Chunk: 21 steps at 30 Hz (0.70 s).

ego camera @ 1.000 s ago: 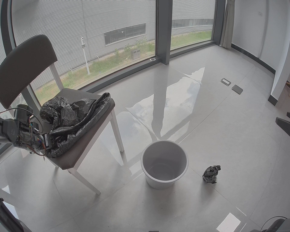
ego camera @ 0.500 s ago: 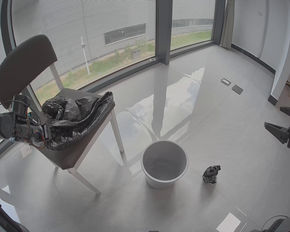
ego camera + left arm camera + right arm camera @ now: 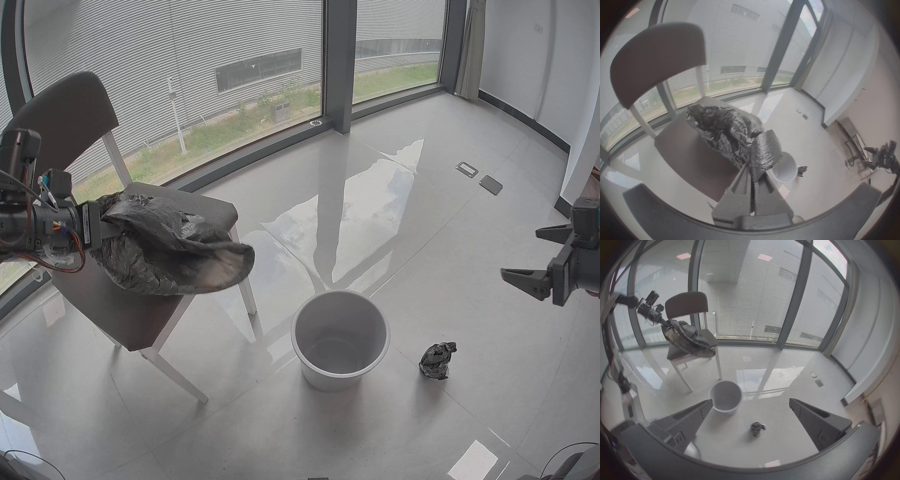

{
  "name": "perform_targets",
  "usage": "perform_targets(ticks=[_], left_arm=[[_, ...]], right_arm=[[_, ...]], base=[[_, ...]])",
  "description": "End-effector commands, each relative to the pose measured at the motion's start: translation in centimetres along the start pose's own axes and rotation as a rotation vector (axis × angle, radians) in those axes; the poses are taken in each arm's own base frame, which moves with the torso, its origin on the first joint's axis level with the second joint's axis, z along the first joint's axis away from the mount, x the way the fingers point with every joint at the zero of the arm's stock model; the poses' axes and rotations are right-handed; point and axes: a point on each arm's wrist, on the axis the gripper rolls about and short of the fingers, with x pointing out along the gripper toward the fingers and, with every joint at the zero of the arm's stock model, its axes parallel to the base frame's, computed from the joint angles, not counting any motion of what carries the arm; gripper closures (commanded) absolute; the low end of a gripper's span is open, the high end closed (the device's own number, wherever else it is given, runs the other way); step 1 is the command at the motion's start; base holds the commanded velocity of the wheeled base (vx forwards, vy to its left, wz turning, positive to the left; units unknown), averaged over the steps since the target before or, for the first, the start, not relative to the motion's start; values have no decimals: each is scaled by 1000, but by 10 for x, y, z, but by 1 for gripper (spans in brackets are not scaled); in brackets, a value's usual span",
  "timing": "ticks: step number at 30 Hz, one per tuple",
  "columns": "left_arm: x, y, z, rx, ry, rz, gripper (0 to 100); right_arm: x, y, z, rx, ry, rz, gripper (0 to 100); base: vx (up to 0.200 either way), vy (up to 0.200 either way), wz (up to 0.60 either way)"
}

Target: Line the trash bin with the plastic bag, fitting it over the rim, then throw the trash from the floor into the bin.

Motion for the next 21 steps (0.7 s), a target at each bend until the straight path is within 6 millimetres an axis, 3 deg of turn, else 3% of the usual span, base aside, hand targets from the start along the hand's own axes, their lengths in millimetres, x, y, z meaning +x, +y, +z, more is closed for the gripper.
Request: perform_targets(ticks=[1,4,6,12,21], left_arm=[[-58,-48,23,64,-122,-161,100],[-81,-76,37,61,-147,-225,100],[-85,-87,45,59,-163,-236,100],[-83,-105,59,66,-222,-212,100],[-94,-117,64,76,-252,-267,100]], right_arm=[[42,32,8,60,46,98,0],[56,54,20,65,33,132,0],[62,65,28,56,22,166,0],[75,89,42,28,7,229,0],[102,145,52,29,33,278,0]], base=[[0,0,0],[0,0,0],[0,0,0],[0,0,0],[0,0,0]])
